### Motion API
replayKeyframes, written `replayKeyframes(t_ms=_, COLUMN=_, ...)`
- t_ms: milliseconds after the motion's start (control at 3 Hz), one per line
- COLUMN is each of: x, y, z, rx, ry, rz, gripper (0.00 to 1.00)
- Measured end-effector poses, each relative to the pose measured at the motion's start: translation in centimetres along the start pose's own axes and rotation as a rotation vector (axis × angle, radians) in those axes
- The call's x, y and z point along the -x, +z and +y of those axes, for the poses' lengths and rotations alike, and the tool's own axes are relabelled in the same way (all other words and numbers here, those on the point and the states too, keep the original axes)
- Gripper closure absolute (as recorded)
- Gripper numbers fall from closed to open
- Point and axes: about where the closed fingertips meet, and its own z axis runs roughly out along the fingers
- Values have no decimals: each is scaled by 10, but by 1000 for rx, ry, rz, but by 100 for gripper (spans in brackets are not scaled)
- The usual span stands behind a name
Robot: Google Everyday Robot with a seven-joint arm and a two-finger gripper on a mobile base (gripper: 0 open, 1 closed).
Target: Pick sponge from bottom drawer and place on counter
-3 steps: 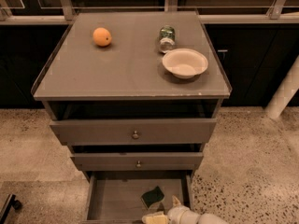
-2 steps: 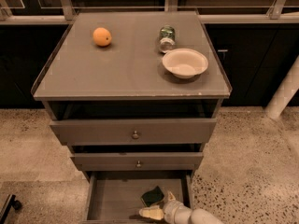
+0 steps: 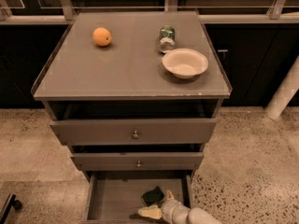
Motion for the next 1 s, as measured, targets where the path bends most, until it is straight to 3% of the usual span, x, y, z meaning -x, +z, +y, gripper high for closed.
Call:
replayKeyframes(t_ms=333, x=-6, y=24, z=-13, rx=0, ry=-39, rz=-6, gripper=0)
replayKeyframes(t_ms=667, x=-19, y=67, z=-48, rx=-42, ry=-65, rz=24, gripper=0)
replayKeyframes(t_ms=1000, x=-18, y=71, z=-51, rx=-46, ry=-67, rz=25, gripper=0)
